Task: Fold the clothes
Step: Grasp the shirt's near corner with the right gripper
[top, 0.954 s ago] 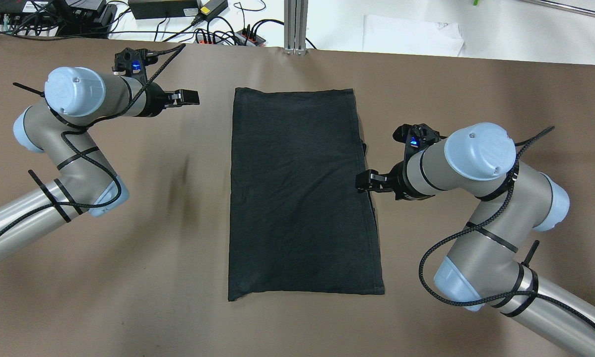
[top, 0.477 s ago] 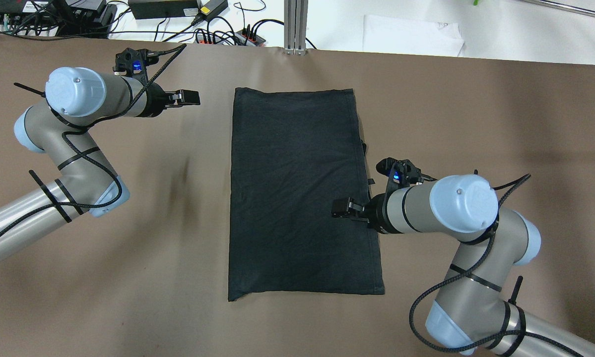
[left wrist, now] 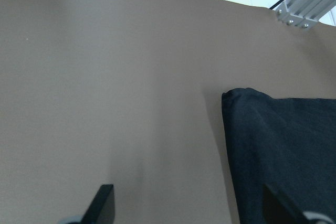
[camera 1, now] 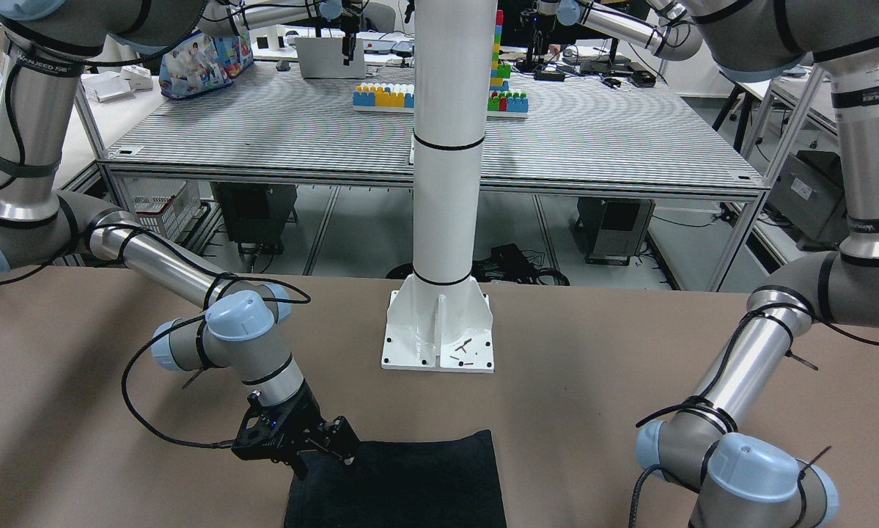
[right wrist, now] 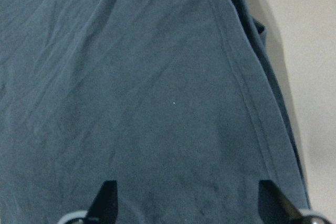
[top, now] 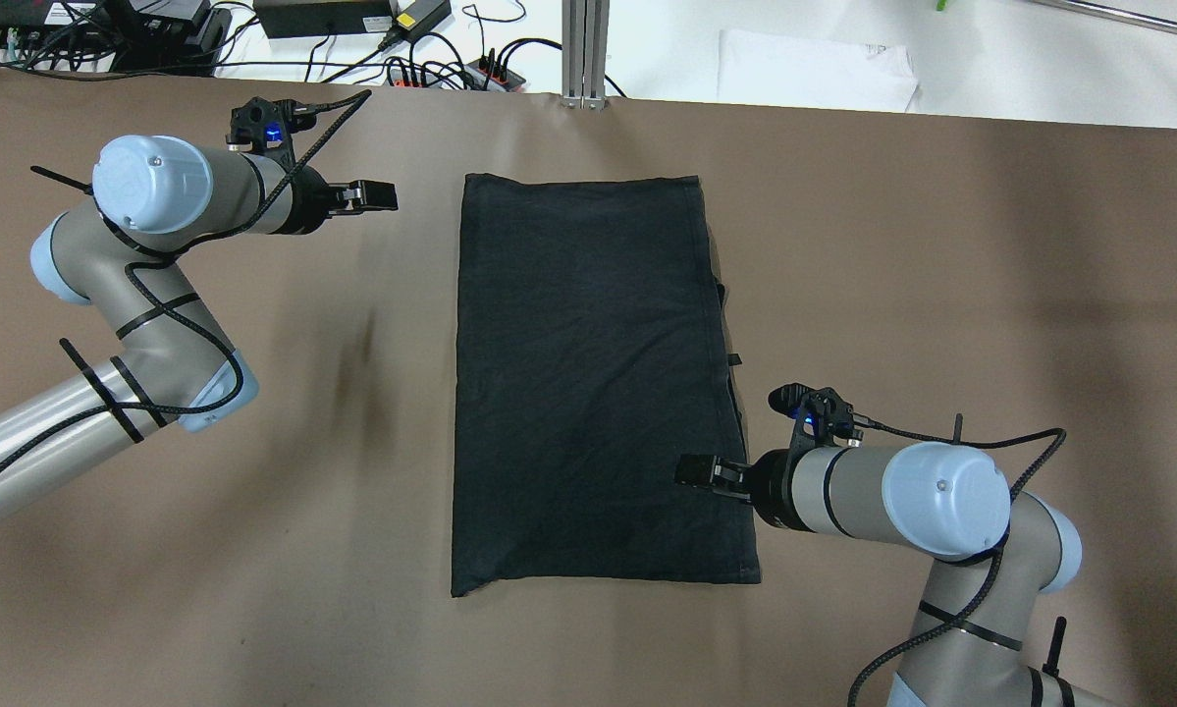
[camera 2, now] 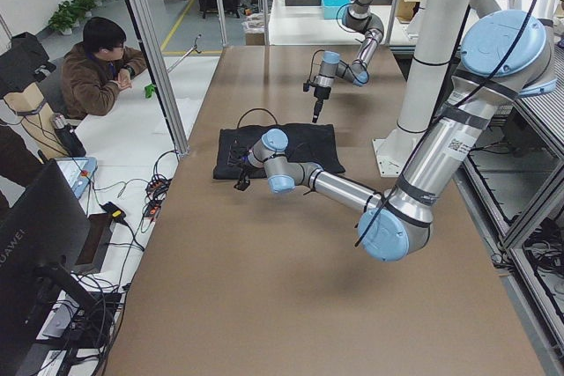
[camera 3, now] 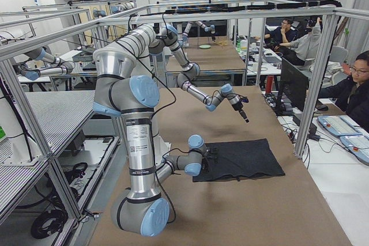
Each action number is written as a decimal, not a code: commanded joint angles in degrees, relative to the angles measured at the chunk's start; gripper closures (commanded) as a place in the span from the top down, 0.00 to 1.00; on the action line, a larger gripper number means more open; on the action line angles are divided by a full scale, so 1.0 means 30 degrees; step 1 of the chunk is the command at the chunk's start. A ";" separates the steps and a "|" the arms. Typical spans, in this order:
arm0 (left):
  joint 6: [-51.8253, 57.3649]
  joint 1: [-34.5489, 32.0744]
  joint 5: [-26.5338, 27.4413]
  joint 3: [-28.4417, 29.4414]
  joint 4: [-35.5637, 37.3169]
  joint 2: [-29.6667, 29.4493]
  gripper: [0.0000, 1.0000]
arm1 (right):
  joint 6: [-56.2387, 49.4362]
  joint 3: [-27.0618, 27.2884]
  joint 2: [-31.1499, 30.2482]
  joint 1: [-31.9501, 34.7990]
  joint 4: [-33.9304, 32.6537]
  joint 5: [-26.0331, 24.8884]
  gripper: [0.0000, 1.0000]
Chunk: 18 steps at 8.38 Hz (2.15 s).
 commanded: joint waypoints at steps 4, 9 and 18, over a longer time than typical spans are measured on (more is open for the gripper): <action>0.0111 0.0337 0.0253 0.0117 0.0029 -0.0087 1.00 | 0.0142 -0.2064 0.0840 -0.0724 0.0671 -0.1165 0.94; 0.0111 0.0337 0.0282 0.0146 0.0029 -0.0087 1.00 | 0.0054 -0.2095 0.0695 -0.0519 0.0729 -0.0960 0.94; 0.0287 0.0454 0.0663 0.0293 0.0000 0.0060 1.00 | 0.1660 -0.2359 0.1599 -0.1955 0.0087 -0.2513 0.26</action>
